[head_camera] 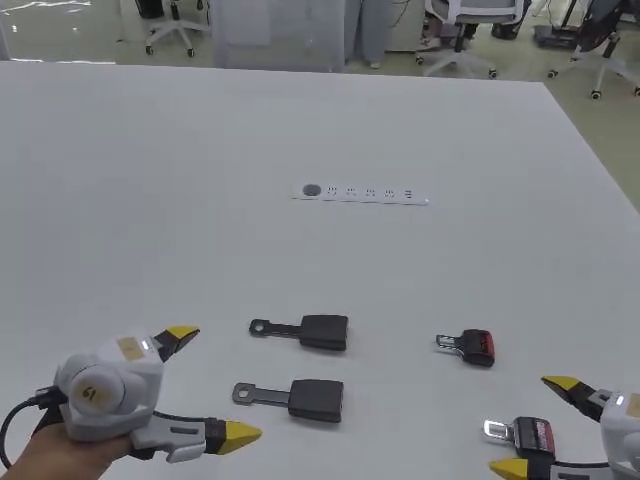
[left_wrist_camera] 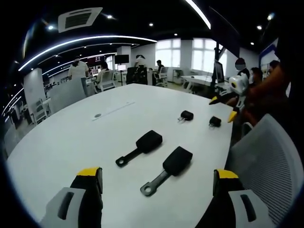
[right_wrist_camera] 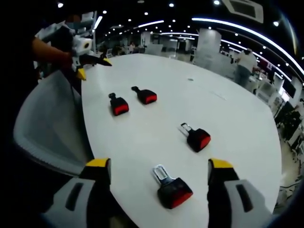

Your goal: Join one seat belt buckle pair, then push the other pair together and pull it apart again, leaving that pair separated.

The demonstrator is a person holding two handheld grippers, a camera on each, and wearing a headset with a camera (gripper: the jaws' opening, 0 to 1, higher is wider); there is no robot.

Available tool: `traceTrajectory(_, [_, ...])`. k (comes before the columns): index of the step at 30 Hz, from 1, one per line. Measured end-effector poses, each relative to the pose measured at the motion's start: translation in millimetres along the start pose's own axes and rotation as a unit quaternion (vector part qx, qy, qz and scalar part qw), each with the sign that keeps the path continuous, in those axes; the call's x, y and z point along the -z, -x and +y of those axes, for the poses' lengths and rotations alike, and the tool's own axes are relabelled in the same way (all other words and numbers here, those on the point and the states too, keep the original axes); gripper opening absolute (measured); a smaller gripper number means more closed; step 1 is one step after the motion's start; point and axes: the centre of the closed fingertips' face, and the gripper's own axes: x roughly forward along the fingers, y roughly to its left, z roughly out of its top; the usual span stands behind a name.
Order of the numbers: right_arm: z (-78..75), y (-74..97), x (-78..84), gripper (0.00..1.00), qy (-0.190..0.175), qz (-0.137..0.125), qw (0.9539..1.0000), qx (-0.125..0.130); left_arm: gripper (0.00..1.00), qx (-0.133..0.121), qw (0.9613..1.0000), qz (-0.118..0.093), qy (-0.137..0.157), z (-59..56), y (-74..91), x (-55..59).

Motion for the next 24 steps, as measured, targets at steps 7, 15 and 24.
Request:
traceTrajectory(7, [4.1,-3.5,-4.3,0.86,-0.004,-0.007,1.0,-0.002,0.99,0.001,1.0,-0.002,0.001,-0.1,-2.2,-1.3])
traceTrajectory(15, [2.5,-4.7,-6.2,0.85,-0.004,-0.009,0.9999,-0.002,0.99,0.004,1.0,-0.003,0.0,-0.7,-4.4,-1.9])
traceTrajectory(24, [-0.7,-3.3,-2.3,0.85,0.001,0.0,1.0,-0.004,0.98,0.008,1.0,0.001,-0.005,-0.8,-5.0,0.1])
